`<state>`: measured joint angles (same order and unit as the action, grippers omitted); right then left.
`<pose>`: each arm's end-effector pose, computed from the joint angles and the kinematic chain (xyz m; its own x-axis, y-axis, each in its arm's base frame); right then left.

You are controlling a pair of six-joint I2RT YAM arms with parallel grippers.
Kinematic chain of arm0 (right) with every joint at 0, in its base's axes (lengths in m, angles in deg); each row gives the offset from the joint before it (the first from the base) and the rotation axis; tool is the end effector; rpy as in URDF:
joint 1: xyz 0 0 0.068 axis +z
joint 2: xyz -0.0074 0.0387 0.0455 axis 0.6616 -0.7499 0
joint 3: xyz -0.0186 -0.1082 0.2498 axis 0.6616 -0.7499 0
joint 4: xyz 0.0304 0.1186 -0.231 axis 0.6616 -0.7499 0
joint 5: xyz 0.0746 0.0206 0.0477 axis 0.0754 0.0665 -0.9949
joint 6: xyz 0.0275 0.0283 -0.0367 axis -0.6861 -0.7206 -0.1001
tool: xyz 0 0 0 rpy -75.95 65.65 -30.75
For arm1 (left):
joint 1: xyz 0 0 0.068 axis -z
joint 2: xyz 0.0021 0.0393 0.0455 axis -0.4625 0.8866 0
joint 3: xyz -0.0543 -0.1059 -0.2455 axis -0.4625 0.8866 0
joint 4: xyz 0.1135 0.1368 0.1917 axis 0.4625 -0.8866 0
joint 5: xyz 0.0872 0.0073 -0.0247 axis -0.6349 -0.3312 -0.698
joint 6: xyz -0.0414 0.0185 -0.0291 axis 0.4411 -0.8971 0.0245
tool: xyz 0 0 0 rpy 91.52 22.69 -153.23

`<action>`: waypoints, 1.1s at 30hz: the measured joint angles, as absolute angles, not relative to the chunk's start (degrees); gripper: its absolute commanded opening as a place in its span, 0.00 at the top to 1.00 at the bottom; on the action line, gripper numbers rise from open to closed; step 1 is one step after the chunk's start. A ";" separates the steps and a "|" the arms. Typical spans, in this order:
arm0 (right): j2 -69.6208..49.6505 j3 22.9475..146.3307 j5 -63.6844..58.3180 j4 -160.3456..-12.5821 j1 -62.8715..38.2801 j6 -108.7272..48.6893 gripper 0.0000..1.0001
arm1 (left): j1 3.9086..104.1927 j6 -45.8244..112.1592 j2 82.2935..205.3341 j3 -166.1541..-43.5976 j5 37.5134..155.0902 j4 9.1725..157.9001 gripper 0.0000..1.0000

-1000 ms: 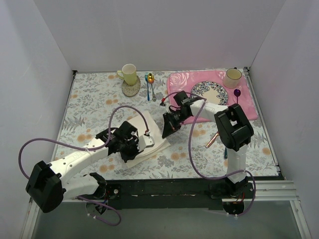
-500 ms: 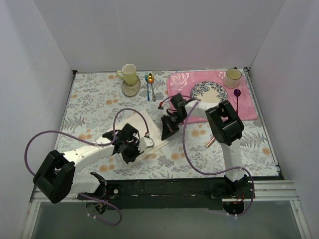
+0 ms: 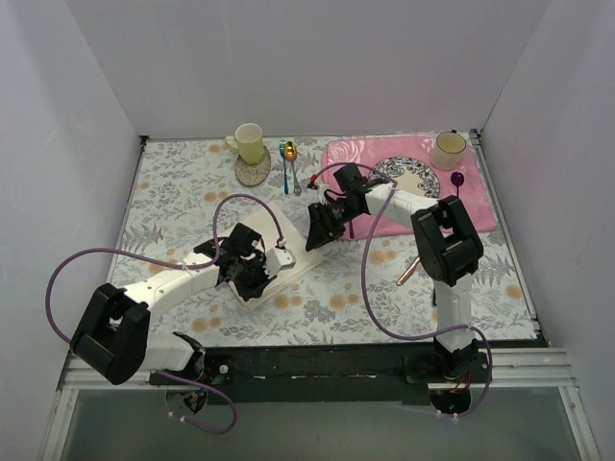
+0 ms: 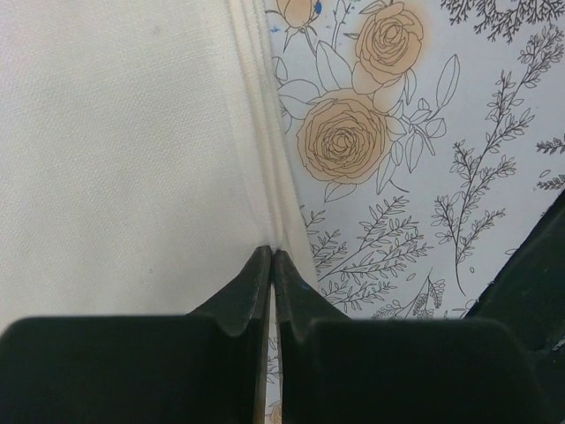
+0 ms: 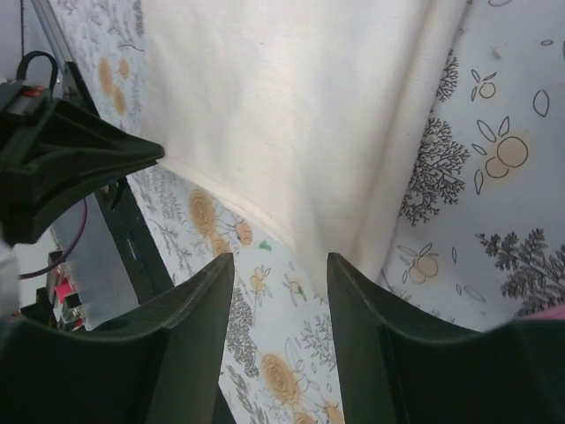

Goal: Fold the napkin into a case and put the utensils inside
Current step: Smooth out the square-folded napkin at the center of the board.

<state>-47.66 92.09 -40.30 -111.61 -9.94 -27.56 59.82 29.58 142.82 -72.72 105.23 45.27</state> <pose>0.3523 0.2453 0.1639 -0.7966 -0.4251 -0.4297 -0.5987 0.4564 0.6583 0.1814 -0.1269 0.1771 -0.8721 0.3936 -0.2908 0.4766 0.8180 -0.3222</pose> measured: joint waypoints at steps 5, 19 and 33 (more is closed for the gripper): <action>-39.07 87.68 -40.56 -109.00 -10.88 -29.12 0.50 | 59.80 29.47 142.82 -72.74 105.89 44.37 1.00; -30.94 62.22 -39.20 -92.61 -12.82 -44.68 0.99 | 57.11 33.60 143.02 -76.48 110.83 42.34 1.00; -38.96 62.54 -34.59 -79.91 -7.07 -60.74 0.99 | 53.51 38.97 146.47 -77.50 114.19 42.84 1.00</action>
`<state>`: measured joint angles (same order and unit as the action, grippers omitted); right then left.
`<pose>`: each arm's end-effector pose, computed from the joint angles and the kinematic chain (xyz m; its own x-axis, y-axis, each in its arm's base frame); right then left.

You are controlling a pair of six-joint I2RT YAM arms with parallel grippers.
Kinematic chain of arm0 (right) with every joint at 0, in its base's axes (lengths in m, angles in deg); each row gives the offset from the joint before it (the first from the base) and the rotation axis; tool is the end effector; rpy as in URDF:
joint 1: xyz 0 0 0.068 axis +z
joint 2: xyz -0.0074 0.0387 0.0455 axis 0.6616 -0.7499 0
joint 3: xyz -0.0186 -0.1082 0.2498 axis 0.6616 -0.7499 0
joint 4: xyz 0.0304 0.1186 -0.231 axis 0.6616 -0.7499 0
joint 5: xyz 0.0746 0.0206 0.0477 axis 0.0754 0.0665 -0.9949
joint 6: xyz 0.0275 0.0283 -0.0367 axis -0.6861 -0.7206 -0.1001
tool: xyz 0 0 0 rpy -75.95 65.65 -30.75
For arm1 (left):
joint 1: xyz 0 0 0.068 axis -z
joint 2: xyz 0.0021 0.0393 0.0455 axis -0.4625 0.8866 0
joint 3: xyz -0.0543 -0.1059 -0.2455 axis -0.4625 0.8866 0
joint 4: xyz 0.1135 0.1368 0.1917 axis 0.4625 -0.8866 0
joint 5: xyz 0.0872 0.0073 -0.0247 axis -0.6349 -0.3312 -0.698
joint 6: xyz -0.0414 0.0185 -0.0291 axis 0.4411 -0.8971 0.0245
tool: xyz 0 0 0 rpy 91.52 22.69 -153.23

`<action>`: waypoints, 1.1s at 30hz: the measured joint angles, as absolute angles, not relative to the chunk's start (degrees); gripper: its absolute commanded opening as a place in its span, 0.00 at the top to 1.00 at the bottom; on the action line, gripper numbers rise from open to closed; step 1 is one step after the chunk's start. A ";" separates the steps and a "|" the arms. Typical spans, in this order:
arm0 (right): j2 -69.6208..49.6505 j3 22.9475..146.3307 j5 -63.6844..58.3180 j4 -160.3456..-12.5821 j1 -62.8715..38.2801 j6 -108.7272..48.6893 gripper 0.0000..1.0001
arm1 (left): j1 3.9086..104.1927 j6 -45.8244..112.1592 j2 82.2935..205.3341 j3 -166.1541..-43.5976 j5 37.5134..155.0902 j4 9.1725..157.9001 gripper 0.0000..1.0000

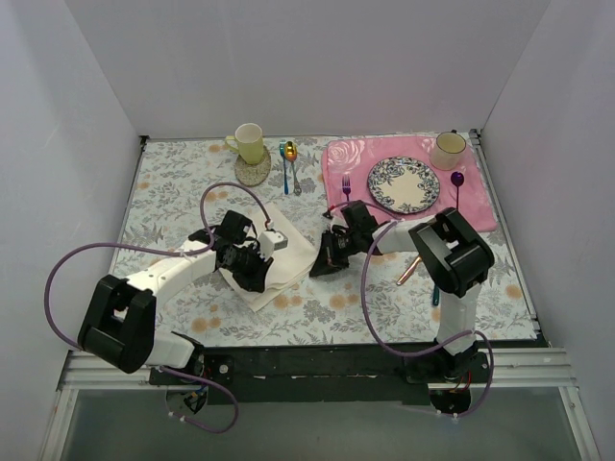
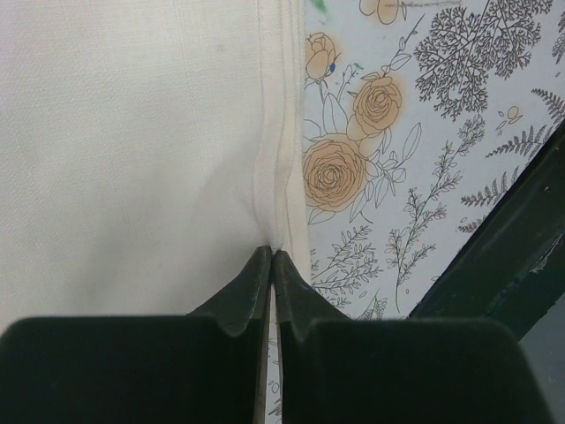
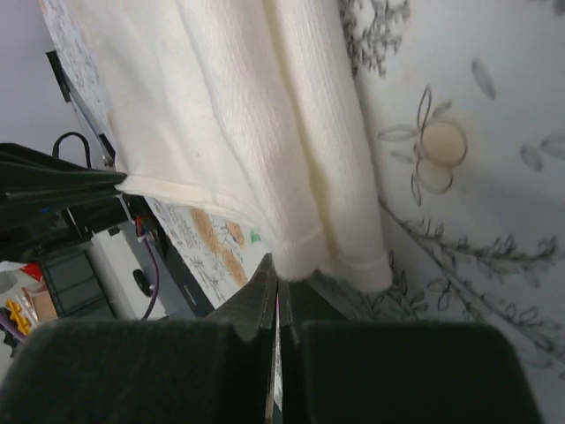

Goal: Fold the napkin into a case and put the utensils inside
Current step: Smooth out the square-folded napkin at the center of the board.

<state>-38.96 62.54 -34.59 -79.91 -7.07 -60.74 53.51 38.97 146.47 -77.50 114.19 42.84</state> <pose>0.2847 0.2220 0.1119 -0.9742 -0.0968 -0.2041 -0.2213 0.5893 0.7770 0.2055 -0.1174 0.1869 -0.9697 0.1738 -0.1719 0.2374 0.8372 -0.4926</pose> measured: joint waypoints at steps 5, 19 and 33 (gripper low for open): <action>-42.66 69.38 -32.82 -80.37 -7.60 -59.61 0.99 | 52.74 39.37 146.86 -76.13 114.17 43.92 1.00; -41.33 72.25 -30.44 -81.60 -9.06 -57.75 0.94 | 52.35 41.79 152.48 -78.20 116.18 46.32 1.00; -40.89 65.87 -31.55 -79.23 -6.00 -67.65 0.98 | 52.35 41.99 150.64 -79.56 120.73 45.88 1.00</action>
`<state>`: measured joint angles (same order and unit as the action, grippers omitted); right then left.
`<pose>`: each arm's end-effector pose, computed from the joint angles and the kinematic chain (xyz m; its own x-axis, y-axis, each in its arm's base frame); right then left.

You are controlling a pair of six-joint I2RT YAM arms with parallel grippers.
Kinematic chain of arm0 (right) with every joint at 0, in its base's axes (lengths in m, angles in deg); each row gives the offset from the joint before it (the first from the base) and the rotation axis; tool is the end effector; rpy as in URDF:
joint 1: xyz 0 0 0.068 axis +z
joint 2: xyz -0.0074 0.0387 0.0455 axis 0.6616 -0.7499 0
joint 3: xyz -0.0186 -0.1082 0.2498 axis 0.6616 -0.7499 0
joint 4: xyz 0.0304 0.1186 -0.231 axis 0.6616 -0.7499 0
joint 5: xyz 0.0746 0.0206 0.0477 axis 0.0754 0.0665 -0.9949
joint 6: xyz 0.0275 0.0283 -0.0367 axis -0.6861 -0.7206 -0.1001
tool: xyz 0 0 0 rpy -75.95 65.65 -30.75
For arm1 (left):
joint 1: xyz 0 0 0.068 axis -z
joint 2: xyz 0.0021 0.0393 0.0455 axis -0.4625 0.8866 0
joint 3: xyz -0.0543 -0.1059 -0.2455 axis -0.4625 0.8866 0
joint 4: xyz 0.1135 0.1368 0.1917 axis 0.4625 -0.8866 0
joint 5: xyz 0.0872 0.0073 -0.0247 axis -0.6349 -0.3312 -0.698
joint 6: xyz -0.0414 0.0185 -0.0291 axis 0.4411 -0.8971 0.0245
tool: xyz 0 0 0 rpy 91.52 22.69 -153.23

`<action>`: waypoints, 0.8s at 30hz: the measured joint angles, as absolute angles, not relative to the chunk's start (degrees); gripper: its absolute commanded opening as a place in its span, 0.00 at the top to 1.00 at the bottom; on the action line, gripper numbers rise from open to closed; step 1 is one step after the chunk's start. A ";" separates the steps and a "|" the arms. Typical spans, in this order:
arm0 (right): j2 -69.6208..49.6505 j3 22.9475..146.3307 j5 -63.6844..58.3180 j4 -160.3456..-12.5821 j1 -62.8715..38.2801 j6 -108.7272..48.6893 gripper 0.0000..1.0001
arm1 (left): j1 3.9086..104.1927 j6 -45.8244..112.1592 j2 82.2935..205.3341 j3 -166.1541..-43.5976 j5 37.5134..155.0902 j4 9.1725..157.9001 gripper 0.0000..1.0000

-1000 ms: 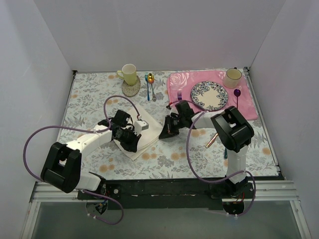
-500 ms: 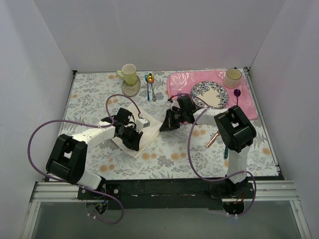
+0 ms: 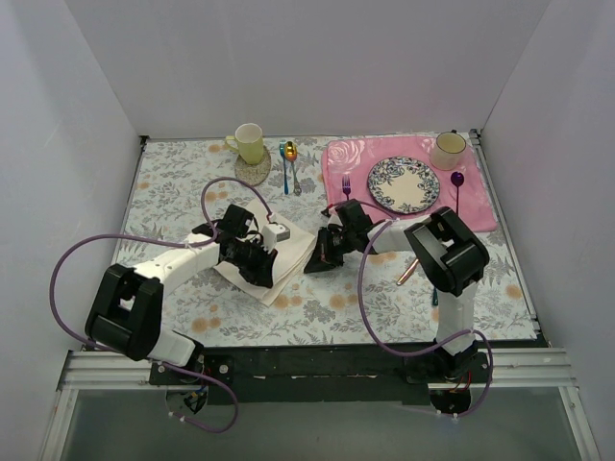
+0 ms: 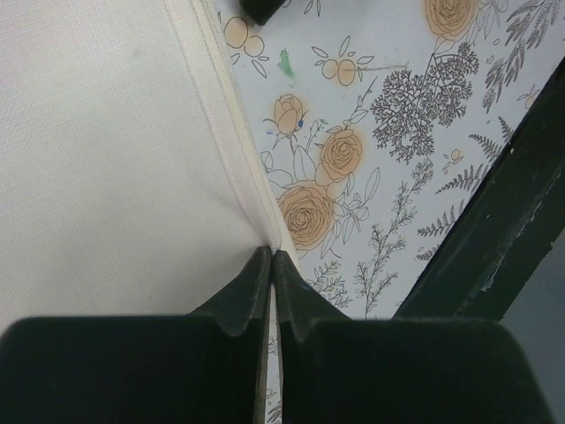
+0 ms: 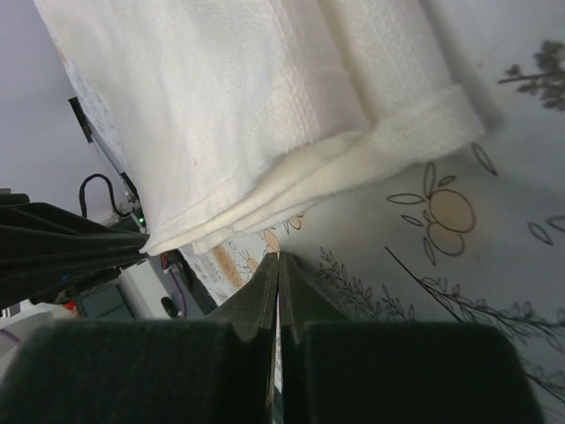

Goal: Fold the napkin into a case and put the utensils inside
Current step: Smooth out the square-folded napkin at the center of the board.

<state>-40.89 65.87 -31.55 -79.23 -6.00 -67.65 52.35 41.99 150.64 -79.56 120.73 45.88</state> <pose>0.2944 0.2353 0.1148 -0.9868 -0.0112 -0.1613 -0.1347 0.6083 0.7822 0.2215 -0.1234 0.1840 -0.9831 0.1310 -0.1282 0.1819 0.7849 -0.5923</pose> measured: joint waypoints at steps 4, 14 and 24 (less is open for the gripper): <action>-42.86 66.52 -32.78 -77.31 -5.61 -70.58 0.99 | 52.35 42.08 150.38 -79.67 121.82 45.93 1.00; -43.82 66.54 -33.24 -75.13 -5.61 -73.36 0.99 | 52.28 42.45 148.55 -79.95 125.14 45.86 1.00; -43.84 66.54 -33.17 -75.10 -5.61 -73.77 0.99 | 53.09 43.54 148.57 -80.56 127.57 46.19 1.00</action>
<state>-43.84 66.54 -33.17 -75.10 -5.61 -73.77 53.09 43.54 148.57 -80.56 127.57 46.19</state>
